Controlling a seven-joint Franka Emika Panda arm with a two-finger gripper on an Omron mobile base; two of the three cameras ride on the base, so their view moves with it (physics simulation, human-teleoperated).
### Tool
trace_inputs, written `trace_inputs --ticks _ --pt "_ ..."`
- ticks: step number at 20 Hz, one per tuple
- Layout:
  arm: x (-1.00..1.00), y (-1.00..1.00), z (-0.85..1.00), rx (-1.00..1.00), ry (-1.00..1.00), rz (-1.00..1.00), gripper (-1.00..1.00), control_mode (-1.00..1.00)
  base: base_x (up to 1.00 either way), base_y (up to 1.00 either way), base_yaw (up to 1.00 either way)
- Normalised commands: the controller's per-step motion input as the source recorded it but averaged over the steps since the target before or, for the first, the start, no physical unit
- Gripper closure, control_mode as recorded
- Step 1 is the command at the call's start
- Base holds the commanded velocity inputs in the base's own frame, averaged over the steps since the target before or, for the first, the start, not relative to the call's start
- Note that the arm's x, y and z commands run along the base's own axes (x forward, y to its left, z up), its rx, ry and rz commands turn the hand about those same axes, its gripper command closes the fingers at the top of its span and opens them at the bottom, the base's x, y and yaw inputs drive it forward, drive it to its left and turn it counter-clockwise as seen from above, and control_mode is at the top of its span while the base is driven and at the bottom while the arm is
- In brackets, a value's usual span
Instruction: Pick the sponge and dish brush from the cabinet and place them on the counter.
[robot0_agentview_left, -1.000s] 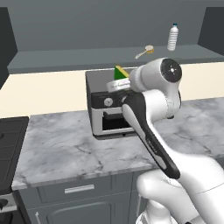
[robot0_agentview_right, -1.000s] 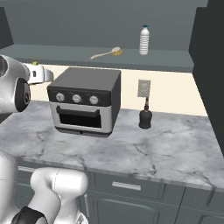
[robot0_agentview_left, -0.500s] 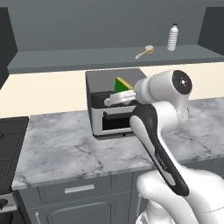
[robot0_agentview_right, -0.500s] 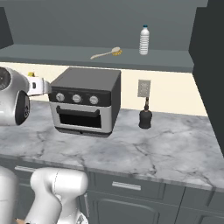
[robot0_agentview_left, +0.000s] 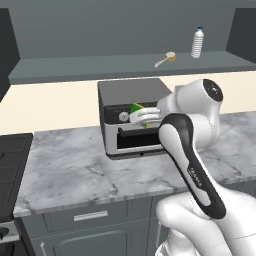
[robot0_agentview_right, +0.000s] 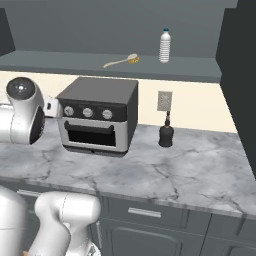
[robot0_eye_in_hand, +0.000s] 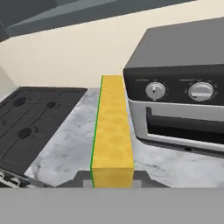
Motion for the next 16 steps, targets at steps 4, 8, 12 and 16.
trace_inputs --ticks 4,8,12,16 --pt "-0.1 0.0 -0.36 0.1 0.21 0.05 1.0 -1.0 0.0 0.0 0.0" --pt "-0.13 0.0 -0.38 0.11 0.19 0.05 1.0 -1.0 0.0 0.0 0.0" --pt "-0.2 0.0 -0.39 0.14 0.15 0.04 1.0 -1.0 0.0 0.0 0.0" --pt "-0.27 0.0 -0.37 0.14 0.08 0.02 1.0 -1.0 0.0 0.0 0.0"
